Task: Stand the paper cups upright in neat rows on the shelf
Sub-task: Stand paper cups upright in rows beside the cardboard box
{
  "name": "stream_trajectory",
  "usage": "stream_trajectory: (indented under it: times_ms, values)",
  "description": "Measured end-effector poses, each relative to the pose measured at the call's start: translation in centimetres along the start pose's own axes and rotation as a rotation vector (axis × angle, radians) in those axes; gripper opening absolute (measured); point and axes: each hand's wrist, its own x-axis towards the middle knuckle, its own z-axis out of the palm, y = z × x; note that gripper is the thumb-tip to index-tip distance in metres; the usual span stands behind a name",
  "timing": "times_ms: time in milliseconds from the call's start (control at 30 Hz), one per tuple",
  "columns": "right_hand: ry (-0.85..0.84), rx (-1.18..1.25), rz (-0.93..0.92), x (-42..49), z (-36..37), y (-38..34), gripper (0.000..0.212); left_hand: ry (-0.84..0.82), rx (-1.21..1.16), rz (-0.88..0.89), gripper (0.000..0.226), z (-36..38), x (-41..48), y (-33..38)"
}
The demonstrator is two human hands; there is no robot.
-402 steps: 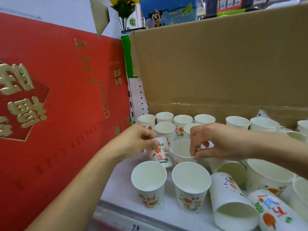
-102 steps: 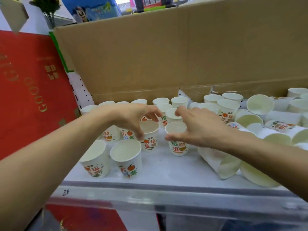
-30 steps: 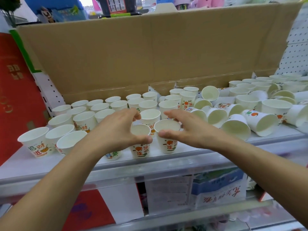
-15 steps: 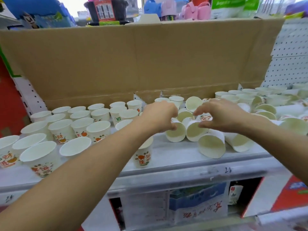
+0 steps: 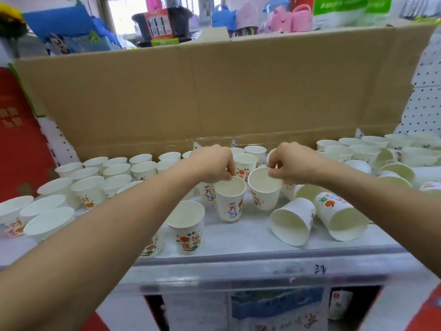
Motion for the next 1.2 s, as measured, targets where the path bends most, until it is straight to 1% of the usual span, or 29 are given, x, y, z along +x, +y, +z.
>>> stream_trajectory:
  times_ms: [33, 100, 233, 333, 433, 533, 633, 733, 767, 800, 867, 900, 933, 967, 1033, 1100, 1200]
  values:
    - [-0.044, 0.023, 0.012, 0.3, 0.1, -0.1, 0.011, -0.043, -0.022, 0.018, 0.017, 0.2, 0.0, -0.1]
    - [-0.107, 0.040, 0.011, 0.5, 0.4, -0.3, 0.015, -0.077, -0.026, 0.037, 0.018, 0.7, -0.1, -0.1]
    - [-0.164, 0.081, -0.022, 0.8, 1.7, -0.6, 0.020, -0.059, -0.003, 0.067, 0.019, 0.8, -0.5, -0.2]
    - [-0.176, 0.151, -0.065, 1.1, 2.3, -0.8, 0.025, -0.036, 0.050, 0.089, 0.018, 0.6, -1.2, -0.7]
    - [-0.170, 0.206, -0.119, 1.4, 2.6, -0.9, 0.022, -0.026, 0.083, 0.082, 0.018, 0.6, -1.8, -1.1]
    - [-0.178, 0.205, -0.174, 1.4, 2.7, -1.3, 0.021, -0.032, 0.087, 0.083, 0.018, 0.5, -2.2, -1.1]
    - [-0.158, 0.224, -0.205, 1.0, 1.9, -1.2, 0.025, -0.016, 0.008, 0.052, 0.025, -0.1, -2.9, -0.8]
    - [-0.084, 0.257, -0.257, -1.1, -0.4, 0.6, 0.034, 0.082, -0.232, 0.050, 0.032, -0.1, -4.4, -0.2]
    - [-0.111, 0.237, -0.298, -2.1, -1.3, 1.5, 0.042, 0.089, -0.318, 0.083, 0.034, 0.2, -5.1, 0.2]
    - [-0.183, 0.205, -0.329, -3.3, -2.1, 2.4, 0.050, 0.078, -0.364, 0.124, 0.036, 0.5, -5.7, 0.8]
    - [-0.384, 0.142, -0.342, -5.6, -3.1, 3.3, 0.060, 0.056, -0.313, 0.191, 0.038, 1.2, -6.3, 2.1]
    - [-0.454, 0.110, -0.347, -6.5, -3.1, 3.4, 0.063, 0.062, -0.258, 0.210, 0.035, 1.5, -6.2, 2.6]
    - [-0.487, 0.071, -0.355, -7.1, -2.8, 3.4, 0.068, 0.076, -0.211, 0.220, 0.030, 1.6, -6.0, 3.1]
    - [-0.484, 0.020, -0.363, -7.6, -2.3, 3.3, 0.073, 0.090, -0.179, 0.225, 0.024, 1.6, -5.8, 3.4]
    - [-0.394, -0.079, -0.395, -8.2, -1.2, 2.7, 0.078, 0.117, -0.136, 0.215, 0.018, 1.7, -5.2, 3.9]
    - [-0.271, -0.166, -0.457, -8.5, -0.1, 2.3, 0.079, 0.152, -0.097, 0.184, 0.017, 1.8, -4.8, 4.1]
    - [-0.178, -0.219, -0.531, -8.4, 0.9, 1.9, 0.077, 0.196, -0.030, 0.123, 0.018, 1.9, -4.4, 4.2]
